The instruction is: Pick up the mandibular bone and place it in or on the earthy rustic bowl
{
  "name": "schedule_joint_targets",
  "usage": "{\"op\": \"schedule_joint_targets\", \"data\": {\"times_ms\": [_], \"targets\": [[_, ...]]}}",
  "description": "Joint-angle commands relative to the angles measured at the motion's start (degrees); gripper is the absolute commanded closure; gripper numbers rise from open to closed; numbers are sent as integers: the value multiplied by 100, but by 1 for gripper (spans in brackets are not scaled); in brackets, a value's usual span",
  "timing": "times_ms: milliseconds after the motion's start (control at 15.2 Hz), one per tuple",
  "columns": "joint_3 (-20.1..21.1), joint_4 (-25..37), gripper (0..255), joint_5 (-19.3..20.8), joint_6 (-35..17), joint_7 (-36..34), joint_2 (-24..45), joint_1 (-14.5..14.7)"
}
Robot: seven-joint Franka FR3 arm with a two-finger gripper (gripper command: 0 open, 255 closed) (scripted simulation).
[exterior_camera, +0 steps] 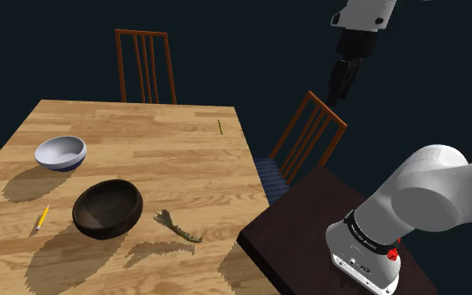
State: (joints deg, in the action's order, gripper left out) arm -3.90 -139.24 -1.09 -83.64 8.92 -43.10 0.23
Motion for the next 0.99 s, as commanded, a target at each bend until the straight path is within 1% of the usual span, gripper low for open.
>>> {"op": "schedule_joint_targets", "data": {"times_ms": [0, 462, 924], "targets": [[0, 0, 0, 0, 0, 0, 0, 0], [463, -584, 0, -472, -1225, -225, 582, 392], [941, -814, 0, -907, -2505, -394, 1545, 805]]}}
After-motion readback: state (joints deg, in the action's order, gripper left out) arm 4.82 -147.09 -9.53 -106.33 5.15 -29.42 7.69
